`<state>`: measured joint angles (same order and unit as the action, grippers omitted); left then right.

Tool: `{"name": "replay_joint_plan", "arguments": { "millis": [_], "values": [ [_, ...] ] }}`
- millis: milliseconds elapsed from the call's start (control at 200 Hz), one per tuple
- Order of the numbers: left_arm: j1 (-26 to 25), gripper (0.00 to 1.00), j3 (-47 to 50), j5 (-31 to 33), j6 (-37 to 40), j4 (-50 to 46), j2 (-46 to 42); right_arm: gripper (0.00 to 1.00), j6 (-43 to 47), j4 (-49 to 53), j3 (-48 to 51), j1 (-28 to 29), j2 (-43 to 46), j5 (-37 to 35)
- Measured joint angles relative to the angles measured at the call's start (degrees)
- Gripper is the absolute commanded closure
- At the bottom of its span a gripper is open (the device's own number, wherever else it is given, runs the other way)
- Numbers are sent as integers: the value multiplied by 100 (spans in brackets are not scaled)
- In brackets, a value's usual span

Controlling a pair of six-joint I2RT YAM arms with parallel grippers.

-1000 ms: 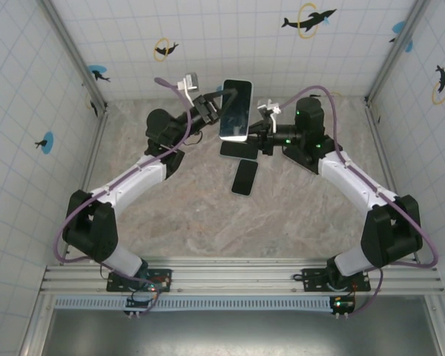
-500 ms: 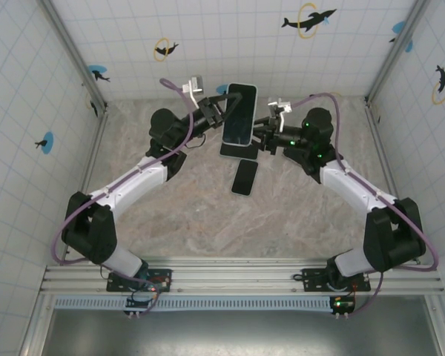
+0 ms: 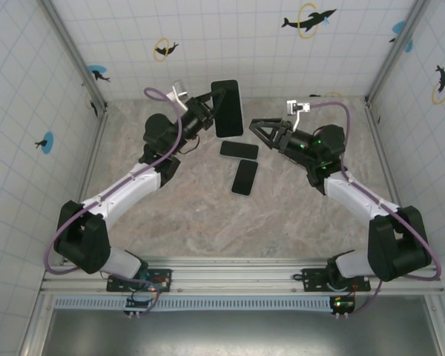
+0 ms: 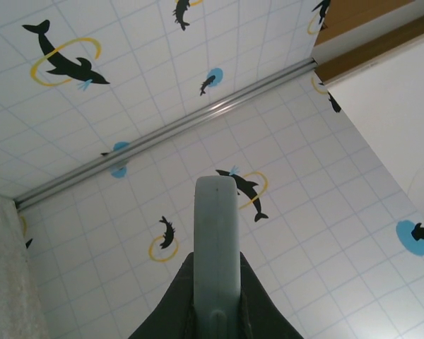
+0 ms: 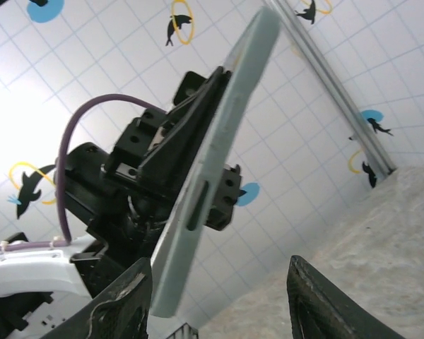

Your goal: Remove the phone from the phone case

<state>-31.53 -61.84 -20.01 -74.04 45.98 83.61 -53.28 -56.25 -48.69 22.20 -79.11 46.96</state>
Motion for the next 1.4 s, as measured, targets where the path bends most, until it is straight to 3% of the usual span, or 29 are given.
{"name": "replay_joint_plan", "arguments": {
  "millis": [450, 1401],
  "values": [
    [-68, 100, 122, 125, -127, -11, 7, 54, -278, -214, -2, 306, -238, -48],
    [-68, 100, 310, 166, -258, 251, -48, 61, -911, -723, 153, 201, -284, -63]
  ]
}}
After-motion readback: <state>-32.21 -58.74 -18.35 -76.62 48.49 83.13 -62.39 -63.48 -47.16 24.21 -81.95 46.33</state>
